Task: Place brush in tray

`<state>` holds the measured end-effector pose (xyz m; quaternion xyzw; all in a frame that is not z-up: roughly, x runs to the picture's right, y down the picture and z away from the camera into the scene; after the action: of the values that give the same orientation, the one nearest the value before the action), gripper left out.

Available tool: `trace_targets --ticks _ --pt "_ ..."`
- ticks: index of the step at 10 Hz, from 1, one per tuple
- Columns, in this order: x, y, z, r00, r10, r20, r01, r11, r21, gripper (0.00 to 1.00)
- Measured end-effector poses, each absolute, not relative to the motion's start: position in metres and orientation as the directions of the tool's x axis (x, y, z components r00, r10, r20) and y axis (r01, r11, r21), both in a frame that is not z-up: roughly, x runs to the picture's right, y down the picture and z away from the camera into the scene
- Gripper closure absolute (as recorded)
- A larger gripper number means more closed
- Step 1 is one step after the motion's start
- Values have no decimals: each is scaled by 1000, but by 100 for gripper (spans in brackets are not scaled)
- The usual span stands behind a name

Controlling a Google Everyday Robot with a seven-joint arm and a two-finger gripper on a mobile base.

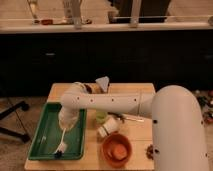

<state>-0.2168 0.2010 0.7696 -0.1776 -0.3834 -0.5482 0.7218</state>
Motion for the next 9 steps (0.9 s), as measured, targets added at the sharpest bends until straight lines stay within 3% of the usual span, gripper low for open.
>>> trace_targets --ticks 9 --pt "-216 191 783 167 -647 744 901 407 151 100"
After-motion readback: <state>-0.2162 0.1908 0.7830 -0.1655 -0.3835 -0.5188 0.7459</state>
